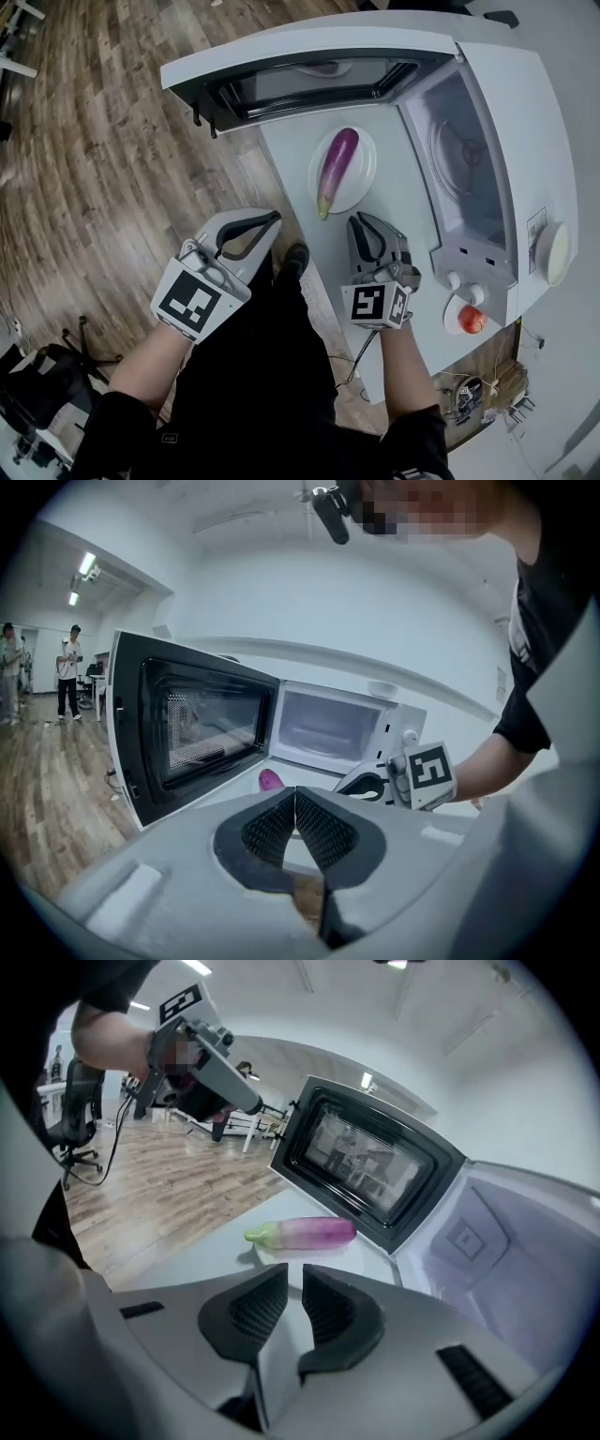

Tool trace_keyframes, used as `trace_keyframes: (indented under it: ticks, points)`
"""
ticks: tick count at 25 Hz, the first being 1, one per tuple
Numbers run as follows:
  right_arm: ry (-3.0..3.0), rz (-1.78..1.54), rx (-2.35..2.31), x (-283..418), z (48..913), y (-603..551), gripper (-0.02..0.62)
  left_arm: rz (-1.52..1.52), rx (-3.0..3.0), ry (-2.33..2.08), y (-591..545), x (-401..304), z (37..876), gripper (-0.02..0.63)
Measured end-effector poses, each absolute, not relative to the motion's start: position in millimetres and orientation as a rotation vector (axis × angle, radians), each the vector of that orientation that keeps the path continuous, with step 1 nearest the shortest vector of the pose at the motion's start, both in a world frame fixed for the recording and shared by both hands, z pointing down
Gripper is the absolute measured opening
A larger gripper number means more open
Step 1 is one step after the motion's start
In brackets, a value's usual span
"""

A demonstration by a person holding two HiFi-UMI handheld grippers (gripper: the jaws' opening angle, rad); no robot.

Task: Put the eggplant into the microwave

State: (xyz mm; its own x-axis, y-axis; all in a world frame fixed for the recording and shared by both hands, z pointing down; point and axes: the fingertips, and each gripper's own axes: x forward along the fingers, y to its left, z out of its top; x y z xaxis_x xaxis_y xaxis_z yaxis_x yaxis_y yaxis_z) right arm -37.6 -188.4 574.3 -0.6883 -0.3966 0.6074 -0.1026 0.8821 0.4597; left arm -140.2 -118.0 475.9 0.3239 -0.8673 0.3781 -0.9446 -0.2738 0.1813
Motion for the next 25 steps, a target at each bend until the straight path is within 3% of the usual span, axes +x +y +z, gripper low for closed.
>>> trace_keyframes:
  ticks: [25]
  points:
    - [-1.950,-0.983,0.198,-56,611,-199,0.092,0.252,2.168,-1.638,-106,-167,495,0.009]
